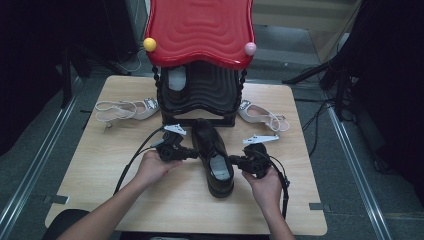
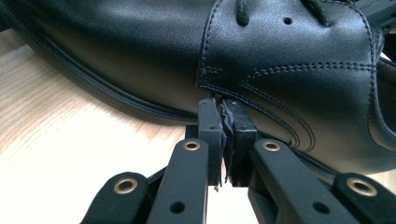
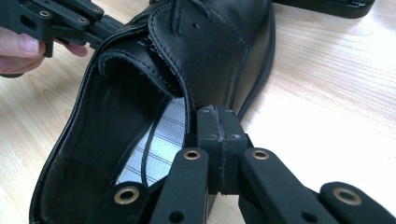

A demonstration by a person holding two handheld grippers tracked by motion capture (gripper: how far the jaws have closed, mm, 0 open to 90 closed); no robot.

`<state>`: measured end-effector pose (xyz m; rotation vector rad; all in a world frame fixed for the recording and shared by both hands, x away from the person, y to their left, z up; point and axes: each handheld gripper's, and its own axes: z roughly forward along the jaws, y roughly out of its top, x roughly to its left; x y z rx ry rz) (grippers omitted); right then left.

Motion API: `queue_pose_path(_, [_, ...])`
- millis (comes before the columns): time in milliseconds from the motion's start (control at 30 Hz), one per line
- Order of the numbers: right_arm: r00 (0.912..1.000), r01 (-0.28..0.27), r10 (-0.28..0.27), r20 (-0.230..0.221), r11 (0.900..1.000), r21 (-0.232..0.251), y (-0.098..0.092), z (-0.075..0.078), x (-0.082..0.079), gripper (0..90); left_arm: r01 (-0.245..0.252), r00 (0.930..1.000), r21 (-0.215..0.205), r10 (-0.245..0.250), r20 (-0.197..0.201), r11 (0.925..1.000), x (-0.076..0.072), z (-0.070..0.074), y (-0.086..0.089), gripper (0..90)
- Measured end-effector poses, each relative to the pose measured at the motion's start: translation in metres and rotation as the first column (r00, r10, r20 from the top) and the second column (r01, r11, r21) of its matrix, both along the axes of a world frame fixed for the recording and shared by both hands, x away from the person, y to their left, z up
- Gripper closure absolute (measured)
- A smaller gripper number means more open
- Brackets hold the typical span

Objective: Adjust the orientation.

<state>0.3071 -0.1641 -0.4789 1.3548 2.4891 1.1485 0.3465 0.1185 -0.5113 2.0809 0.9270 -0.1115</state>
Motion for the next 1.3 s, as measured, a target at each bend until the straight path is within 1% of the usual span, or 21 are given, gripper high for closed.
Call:
queue_pose_path(133, [1.0,0.003,-0.003,-0.001,1.0,0.006,-0.001,-0.001,-0.002,90.0,0.001,1.0,0.008,-0.001,0.001,1.0,0.002,0.001,-0.002,86.8])
queue_pose_path(167, [1.0,0.005,-0.005,0.001,1.0,0.007,0.0,-0.001,-0.002,90.0,-0.01,0.9999,0.004,0.01,-0.008,0.9999,0.003,0.0,-0.002,85.4])
queue_pose_path(233, [1.0,0.007,-0.007,0.001,1.0,0.007,-0.001,-0.001,-0.004,90.0,-0.012,0.9996,-0.011,0.012,-0.025,0.9999,0.005,-0.001,-0.002,84.3])
queue_pose_path(333, [0.9999,0.009,-0.009,0.005,1.0,0.01,-0.001,-0.001,-0.005,90.0,-0.008,0.9999,-0.007,0.007,-0.015,0.9999,0.006,-0.001,-0.004,86.2])
queue_pose_path(400, [0.9999,0.009,-0.009,0.008,1.0,0.003,0.0,-0.001,-0.007,90.0,-0.003,0.9999,-0.005,0.003,-0.012,1.0,0.007,0.0,-0.006,86.6])
queue_pose_path(500, [0.9999,0.012,-0.012,0.009,1.0,0.002,0.0,-0.001,-0.008,90.0,-0.012,0.9999,-0.021,0.012,-0.01,0.9997,0.009,-0.002,-0.008,86.9])
queue_pose_path(567, [0.9998,0.015,-0.015,0.014,1.0,0.0,0.0,-0.001,-0.007,89.6,-0.015,0.9999,-0.02,0.015,-0.005,0.9997,0.01,-0.003,-0.009,88.3])
queue_pose_path(667, [0.9997,0.021,-0.021,0.014,1.0,-0.002,-0.001,-0.002,-0.006,88.9,-0.01,1.0,0.001,0.01,0.0,1.0,0.01,-0.001,-0.01,87.8])
queue_pose_path(767, [0.9997,0.024,-0.024,0.007,1.0,0.0,-0.004,-0.001,-0.005,86.2,-0.008,0.9999,0.008,0.008,-0.012,0.9999,0.012,0.002,-0.004,82.6])
queue_pose_path(800, [0.9997,0.025,-0.025,0.001,1.0,0.006,-0.005,-0.001,-0.004,83.5,-0.009,0.9999,0.018,0.01,-0.01,0.9998,0.013,0.004,-0.002,80.2])
queue_pose_path(833, [0.9996,0.027,-0.027,-0.001,1.0,0.007,-0.006,0.0,-0.003,81.0,-0.012,0.9999,0.034,0.011,0.006,0.9993,0.012,0.007,0.0,78.3])
queue_pose_path(867, [0.9996,0.029,-0.029,-0.003,1.0,0.011,-0.008,0.002,-0.003,79.2,-0.01,0.9999,0.037,0.01,0.011,0.9993,0.011,0.01,0.002,75.8])
queue_pose_path(933, [0.9995,0.033,-0.033,0.001,0.999,0.024,-0.01,0.006,-0.004,76.0,0.003,1.0,0.046,-0.004,0.007,0.9989,0.009,0.017,0.005,69.8])
queue_pose_path(967, [0.9993,0.036,-0.037,0.009,0.999,0.034,-0.011,0.011,-0.005,74.3,0.011,0.9999,0.037,-0.011,0.003,0.9992,0.008,0.021,0.006,67.2])
queue_pose_path(1033, [0.9992,0.039,-0.039,-0.003,0.998,0.055,-0.013,0.017,-0.005,70.0,0.021,0.9998,0.012,-0.021,0.006,0.9997,0.007,0.028,0.009,62.8])
queue_pose_path(1067, [0.9991,0.042,-0.042,-0.006,0.997,0.061,-0.013,0.019,-0.006,69.4,0.028,0.9996,0.001,-0.028,-0.004,0.9996,0.006,0.031,0.01,60.3])
queue_pose_path(1100, [0.9991,0.043,-0.043,-0.007,0.997,0.06,-0.013,0.021,-0.006,68.4,0.027,0.9996,0.005,-0.027,-0.006,0.9996,0.006,0.035,0.011,58.8])
queue_pose_path(1167, [0.999,0.045,-0.045,-0.002,0.997,0.062,-0.012,0.026,-0.008,64.6,0.04,0.9992,0.021,-0.04,-0.009,0.999,0.007,0.041,0.011,58.5])
queue_pose_path(1200, [0.9987,0.052,-0.051,-0.006,0.996,0.074,-0.011,0.03,-0.009,62.0,0.04,0.9992,0.019,-0.04,-0.005,0.999,0.008,0.045,0.012,58.9])
queue_pose_path(1267, [0.9988,0.046,-0.044,-0.019,0.994,0.095,-0.008,0.038,-0.01,62.2,0.048,0.9989,0.009,-0.048,-0.001,0.9988,0.009,0.053,0.014,60.1])
queue_pose_path(1300, [0.9989,0.044,-0.042,-0.022,0.995,0.092,-0.006,0.042,-0.011,62.2,0.053,0.9986,0.016,-0.053,0.004,0.9985,0.01,0.058,0.015,61.3])
